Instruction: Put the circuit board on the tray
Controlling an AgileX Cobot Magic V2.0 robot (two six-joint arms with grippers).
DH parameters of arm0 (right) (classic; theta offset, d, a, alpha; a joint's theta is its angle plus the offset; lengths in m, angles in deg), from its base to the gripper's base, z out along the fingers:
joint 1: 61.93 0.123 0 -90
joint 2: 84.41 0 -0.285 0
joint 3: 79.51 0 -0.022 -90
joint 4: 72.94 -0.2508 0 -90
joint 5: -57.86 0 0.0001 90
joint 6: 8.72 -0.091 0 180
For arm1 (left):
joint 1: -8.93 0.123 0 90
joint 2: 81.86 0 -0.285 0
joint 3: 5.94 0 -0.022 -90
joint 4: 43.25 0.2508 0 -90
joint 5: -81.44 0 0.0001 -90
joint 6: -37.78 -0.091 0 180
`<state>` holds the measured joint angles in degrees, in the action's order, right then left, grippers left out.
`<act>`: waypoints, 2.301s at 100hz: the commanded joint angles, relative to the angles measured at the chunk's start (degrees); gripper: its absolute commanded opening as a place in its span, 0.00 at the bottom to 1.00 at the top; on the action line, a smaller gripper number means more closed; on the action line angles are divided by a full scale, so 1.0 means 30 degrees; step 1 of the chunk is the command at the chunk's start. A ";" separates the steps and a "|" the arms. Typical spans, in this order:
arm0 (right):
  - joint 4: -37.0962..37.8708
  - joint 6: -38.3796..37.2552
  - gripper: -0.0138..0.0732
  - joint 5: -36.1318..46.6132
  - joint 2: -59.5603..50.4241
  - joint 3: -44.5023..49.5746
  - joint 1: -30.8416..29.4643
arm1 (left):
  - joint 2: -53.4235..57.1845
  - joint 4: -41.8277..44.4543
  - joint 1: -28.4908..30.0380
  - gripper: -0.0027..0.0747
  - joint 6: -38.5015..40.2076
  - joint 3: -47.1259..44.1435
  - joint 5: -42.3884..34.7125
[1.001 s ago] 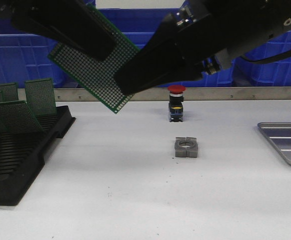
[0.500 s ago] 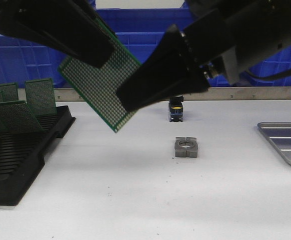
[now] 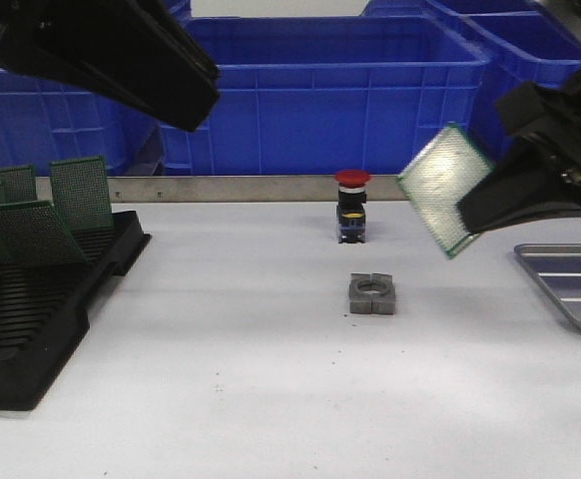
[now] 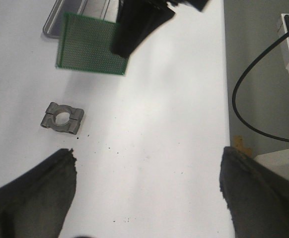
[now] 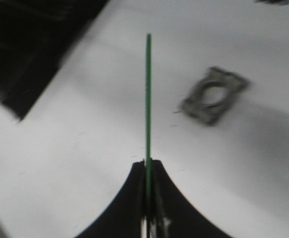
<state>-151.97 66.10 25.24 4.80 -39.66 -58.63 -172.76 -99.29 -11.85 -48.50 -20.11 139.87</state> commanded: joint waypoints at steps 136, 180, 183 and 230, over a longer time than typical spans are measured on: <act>-0.1849 0.0201 0.90 0.6727 0.2618 -0.1154 -0.6432 | 0.1337 1.7947 0.4794 0.74 0.4239 0.0665 0.1948; -0.1862 0.0201 0.90 0.6691 0.2618 -0.1154 -0.6432 | -0.0553 1.6591 0.5925 0.74 0.4197 0.0665 0.0938; -0.1862 0.0201 0.90 0.6667 0.2618 -0.1154 -0.6432 | -0.0753 1.6540 0.5923 0.74 0.4198 0.0665 0.0510; -0.1862 0.0201 0.90 0.6653 0.2618 -0.1154 -0.6432 | -0.3105 1.6872 0.5923 0.21 0.4198 0.0665 -0.1279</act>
<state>-156.61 66.11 45.83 14.49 -41.53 -77.61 -183.78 -48.41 6.05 -36.30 -19.94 136.84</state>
